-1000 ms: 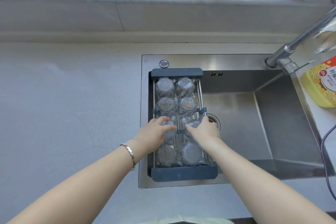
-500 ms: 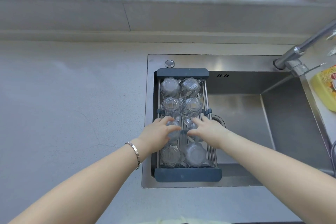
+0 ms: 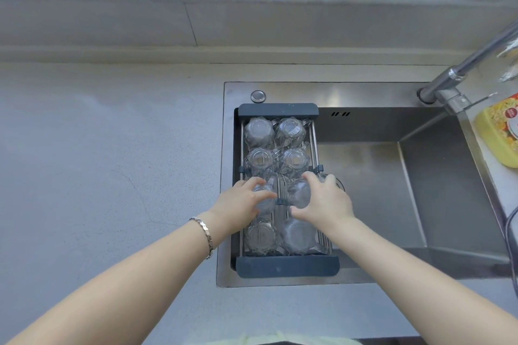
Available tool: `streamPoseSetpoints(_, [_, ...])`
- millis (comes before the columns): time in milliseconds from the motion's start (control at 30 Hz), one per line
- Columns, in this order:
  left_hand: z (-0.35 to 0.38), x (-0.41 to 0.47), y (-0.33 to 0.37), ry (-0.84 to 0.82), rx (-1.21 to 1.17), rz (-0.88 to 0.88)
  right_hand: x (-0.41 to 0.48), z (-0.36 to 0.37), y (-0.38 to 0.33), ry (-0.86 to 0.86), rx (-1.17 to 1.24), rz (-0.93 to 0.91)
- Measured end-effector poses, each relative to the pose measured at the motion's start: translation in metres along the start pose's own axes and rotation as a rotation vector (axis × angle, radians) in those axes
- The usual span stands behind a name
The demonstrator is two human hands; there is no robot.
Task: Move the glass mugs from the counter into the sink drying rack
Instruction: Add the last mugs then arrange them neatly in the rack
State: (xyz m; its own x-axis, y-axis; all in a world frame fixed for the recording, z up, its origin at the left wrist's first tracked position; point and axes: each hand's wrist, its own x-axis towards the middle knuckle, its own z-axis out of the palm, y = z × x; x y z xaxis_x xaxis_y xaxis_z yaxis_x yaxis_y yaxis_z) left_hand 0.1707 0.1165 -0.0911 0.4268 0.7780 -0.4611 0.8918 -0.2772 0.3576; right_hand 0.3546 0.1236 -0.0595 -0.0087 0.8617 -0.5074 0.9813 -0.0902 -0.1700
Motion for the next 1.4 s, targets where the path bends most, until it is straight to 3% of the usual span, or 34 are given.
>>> streamPoseSetpoints(200, [0.0,-0.001,0.001,0.004,-0.003,-0.009,0.014,0.031,-0.007,0.005,0.104,-0.005])
streamPoseSetpoints(433, [0.006,-0.002,0.0,0.042,-0.089,-0.066,0.011,0.046,0.015,0.053,0.489,-0.061])
streamPoseSetpoints(633, [0.005,0.004,-0.007,0.069,0.006,0.047,0.007,0.041,0.028,-0.049,0.535,-0.106])
streamPoseSetpoints(833, [0.002,-0.002,-0.003,0.085,0.048,-0.086,-0.017,0.035,0.049,-0.027,0.562,-0.078])
streamPoseSetpoints(1000, [0.007,-0.019,0.006,0.32,-0.03,-0.059,-0.038,0.039,0.051,-0.071,0.422,-0.161])
streamPoseSetpoints(1167, [0.022,-0.039,0.028,-0.103,0.142,-0.012,-0.043,0.058,0.028,-0.167,0.206,-0.145])
streamPoseSetpoints(1400, [0.022,-0.034,0.037,-0.194,0.29,0.033,-0.044,0.062,0.02,-0.101,0.302,-0.025])
